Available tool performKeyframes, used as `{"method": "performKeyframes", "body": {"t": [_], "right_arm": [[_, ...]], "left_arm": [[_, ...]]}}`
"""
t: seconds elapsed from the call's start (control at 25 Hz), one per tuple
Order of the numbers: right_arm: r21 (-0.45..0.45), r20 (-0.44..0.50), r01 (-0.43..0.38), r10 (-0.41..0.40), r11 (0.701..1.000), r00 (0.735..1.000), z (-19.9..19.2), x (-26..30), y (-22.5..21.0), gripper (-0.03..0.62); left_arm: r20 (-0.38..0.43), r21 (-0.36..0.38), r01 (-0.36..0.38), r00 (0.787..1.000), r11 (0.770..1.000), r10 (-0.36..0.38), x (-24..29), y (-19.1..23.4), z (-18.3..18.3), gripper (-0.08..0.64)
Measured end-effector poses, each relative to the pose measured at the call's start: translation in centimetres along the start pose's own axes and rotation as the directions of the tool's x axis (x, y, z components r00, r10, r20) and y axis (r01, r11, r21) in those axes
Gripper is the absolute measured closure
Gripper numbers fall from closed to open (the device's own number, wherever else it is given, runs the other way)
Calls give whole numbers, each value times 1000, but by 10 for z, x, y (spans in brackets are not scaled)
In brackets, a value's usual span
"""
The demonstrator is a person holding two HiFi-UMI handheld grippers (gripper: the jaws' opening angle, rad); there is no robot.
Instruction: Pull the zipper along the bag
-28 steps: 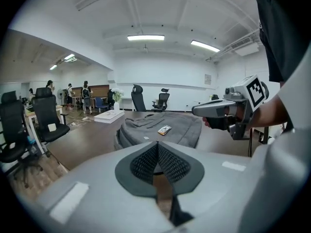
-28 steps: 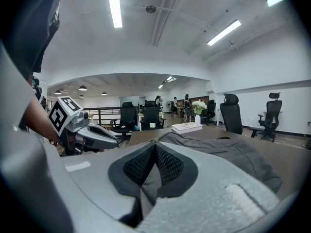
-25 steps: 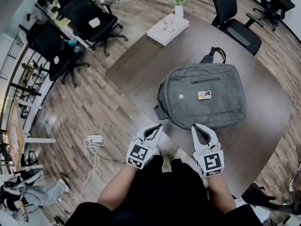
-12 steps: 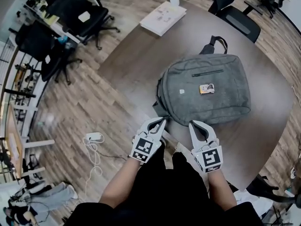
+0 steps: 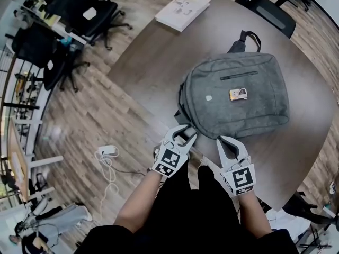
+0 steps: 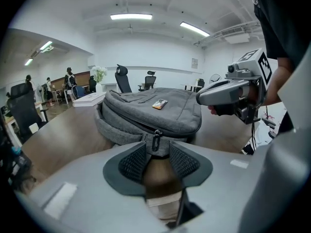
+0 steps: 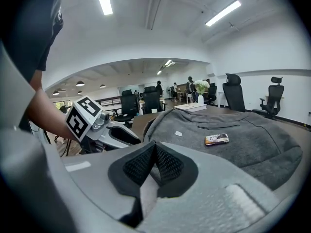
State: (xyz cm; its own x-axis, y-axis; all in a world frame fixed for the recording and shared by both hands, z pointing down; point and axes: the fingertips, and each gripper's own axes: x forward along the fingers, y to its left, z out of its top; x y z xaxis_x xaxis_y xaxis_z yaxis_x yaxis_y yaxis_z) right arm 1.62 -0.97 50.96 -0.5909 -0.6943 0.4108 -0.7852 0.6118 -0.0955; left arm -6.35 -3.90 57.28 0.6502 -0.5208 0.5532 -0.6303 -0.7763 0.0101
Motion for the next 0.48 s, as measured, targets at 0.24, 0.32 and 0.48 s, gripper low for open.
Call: {"method": "performKeyframes", "body": {"t": [0.24,0.32,0.48], "right_arm": [[-1,-4,-1,1,1000,1000,1,2,1,591],[-1,-7,-3,3,1000,1000,0,2,2,591],[-8,-18,-9,9,1000,1000,-2,5,2,591]], "left_arm": [[-53,41,6,999,999,-4,11,8,-3,397],[-70,50,16,997,999,-12,12,7,-4,397],[-118,115,40,993,993,-27,20,4,-1,408]]}}
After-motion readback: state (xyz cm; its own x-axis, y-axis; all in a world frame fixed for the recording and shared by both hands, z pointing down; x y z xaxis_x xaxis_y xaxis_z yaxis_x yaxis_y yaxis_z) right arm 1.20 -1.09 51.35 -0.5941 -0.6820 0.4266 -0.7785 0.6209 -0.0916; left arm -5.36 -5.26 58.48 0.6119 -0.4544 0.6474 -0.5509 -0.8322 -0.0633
